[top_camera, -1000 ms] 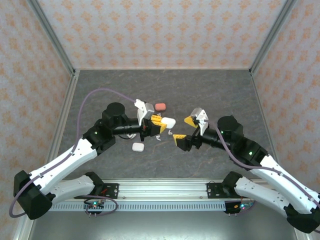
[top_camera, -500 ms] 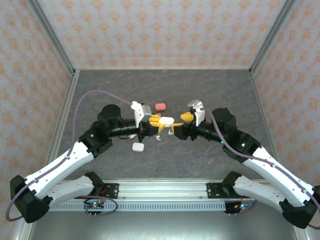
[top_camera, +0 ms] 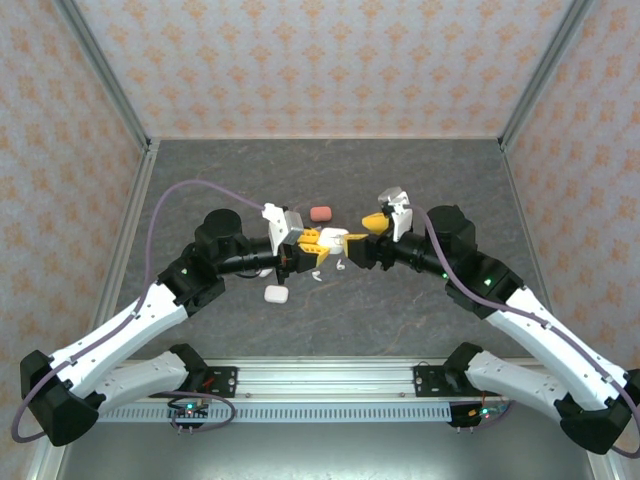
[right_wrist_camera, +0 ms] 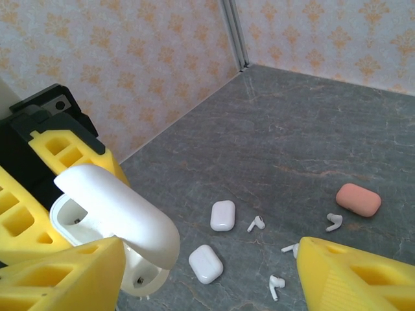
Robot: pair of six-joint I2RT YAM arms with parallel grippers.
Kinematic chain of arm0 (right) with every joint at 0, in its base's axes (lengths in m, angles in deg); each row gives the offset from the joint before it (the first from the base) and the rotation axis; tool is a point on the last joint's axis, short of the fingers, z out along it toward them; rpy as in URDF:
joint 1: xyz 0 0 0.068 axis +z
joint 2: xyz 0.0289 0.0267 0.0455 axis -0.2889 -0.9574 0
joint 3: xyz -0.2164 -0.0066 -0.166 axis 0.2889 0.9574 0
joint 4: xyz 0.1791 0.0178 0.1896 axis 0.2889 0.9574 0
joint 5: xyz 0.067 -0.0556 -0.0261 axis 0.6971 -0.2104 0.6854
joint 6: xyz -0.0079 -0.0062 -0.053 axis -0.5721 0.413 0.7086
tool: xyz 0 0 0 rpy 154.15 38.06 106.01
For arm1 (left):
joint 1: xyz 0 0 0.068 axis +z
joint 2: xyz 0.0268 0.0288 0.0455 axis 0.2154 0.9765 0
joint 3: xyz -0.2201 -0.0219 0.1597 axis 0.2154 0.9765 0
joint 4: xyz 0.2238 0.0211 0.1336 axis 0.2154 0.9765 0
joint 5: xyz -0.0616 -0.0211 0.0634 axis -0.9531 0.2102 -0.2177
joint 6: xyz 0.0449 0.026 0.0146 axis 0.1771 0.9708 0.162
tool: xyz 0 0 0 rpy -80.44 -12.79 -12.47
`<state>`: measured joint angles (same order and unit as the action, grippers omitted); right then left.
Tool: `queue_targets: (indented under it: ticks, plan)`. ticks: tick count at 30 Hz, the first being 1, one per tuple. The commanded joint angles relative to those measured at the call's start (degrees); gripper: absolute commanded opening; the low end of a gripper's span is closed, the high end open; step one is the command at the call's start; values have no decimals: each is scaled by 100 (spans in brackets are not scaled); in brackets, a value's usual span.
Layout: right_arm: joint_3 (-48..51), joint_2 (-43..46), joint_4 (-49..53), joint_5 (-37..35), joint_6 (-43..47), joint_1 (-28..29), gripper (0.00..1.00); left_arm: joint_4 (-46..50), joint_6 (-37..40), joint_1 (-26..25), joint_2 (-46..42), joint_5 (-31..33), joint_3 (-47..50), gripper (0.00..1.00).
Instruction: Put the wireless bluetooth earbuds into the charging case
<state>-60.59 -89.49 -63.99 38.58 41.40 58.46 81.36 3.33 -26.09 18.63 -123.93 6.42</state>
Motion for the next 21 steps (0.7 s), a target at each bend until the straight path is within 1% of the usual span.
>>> queue_targets:
  ticks: [1, 11, 15, 16, 21]
  plan:
    - [-282, -40, 116, -84, 23, -48, 71, -77, 110, -24, -152, -153, -29, 0]
    - [-394, -82, 331, 147, -169, -184, 71, 27, 112, -23, -223, -85, -6, 0]
    - [-428, 59, 480, 40, -341, -247, 72, 163, 121, -24, -327, 197, 112, 0]
    - [-429, 99, 537, -7, -452, -313, 74, 199, 122, -24, -367, 292, 157, 0]
    - [-123, 280, 614, -10, -1023, -743, 73, 152, -108, -24, -636, 748, 510, 0]
